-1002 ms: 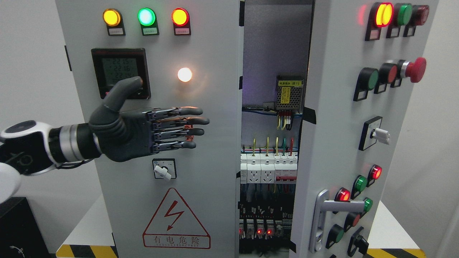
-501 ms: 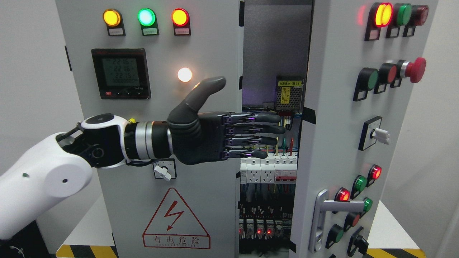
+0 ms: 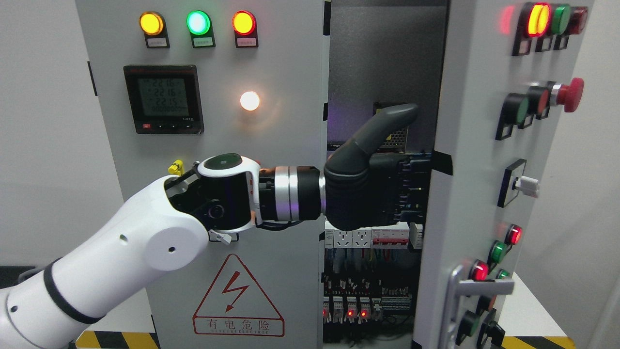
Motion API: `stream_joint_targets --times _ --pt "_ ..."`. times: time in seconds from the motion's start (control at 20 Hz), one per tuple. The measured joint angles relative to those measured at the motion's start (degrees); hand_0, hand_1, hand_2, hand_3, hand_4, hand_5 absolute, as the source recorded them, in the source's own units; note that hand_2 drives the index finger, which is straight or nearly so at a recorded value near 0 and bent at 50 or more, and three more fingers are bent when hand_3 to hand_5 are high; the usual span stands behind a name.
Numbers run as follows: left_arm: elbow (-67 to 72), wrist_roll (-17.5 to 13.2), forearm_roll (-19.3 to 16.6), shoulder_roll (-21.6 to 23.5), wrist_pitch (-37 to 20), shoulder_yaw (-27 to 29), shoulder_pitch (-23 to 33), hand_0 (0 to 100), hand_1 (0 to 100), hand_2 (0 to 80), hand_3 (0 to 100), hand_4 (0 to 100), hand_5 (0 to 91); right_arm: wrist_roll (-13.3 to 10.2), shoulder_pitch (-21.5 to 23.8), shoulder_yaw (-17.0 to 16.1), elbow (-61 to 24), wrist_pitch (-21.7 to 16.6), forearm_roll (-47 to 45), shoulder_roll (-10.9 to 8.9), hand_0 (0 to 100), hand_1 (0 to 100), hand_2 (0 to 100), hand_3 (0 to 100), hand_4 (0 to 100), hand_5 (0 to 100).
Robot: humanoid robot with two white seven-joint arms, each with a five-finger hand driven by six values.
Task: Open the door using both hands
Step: 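Push the left hand into the gap and swing the door with buttons outward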
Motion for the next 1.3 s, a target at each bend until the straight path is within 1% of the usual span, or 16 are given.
stream_joint_targets --times 0.1,0.15,0.25,0.35,0.45,0.75,0.9,1.05,1.3 --pt "-0.6 3.9 -1.4 -2.5 0.0 0.3 0.0 0 0 0.0 0 0 0.0 0.0 0.0 0.0 0.0 0.0 0.0 0.0 0 0 0 0 0 0" --pt "-0.9 5.2 -2.3 -3.8 0.1 0.4 -0.1 0 0 0.0 0 0 0.0 0.0 0.0 0.0 0.0 0.0 0.0 0.0 0 0 0 0 0 0" --pt "-1.7 7.1 -4.2 -6.2 0.1 0.6 -0.2 0 0 0.0 0 0 0.0 0.0 0.0 0.0 0.0 0.0 0.0 0.0 0 0 0 0 0 0" --pt "-2.5 7.8 -5.7 -8.8 0.5 0.7 -0.3 0 0 0.0 0 0 0.0 0.0 0.0 0.0 0.0 0.0 0.0 0.0 0 0 0 0 0 0" --pt "-3.0 9.2 -7.0 -11.3 1.1 0.8 -0.4 0 0 0.0 0 0 0.0 0.0 0.0 0.0 0.0 0.0 0.0 0.0 0 0 0 0 0 0" --pt "-3.2 15.1 -11.4 -18.1 1.6 0.0 -0.5 0 0 0.0 0 0 0.0 0.0 0.0 0.0 0.0 0.0 0.0 0.0 0 0 0 0 0 0" --pt "-2.3 16.7 -12.5 -20.7 -0.6 -0.6 -0.6 0 0 0.0 0 0 0.0 0.0 0.0 0.0 0.0 0.0 0.0 0.0 0 0 0 0 0 0" --pt "-0.7 18.5 -13.0 -22.6 -2.7 -1.2 -0.7 0 0 0.0 0 0 0.0 0.0 0.0 0.0 0.0 0.0 0.0 0.0 0 0 0 0 0 0" --pt "1.8 21.0 -13.2 -24.9 -9.5 -3.9 -0.8 0 0 0.0 0 0 0.0 0.0 0.0 0.0 0.0 0.0 0.0 0.0 0 0 0 0 0 0"
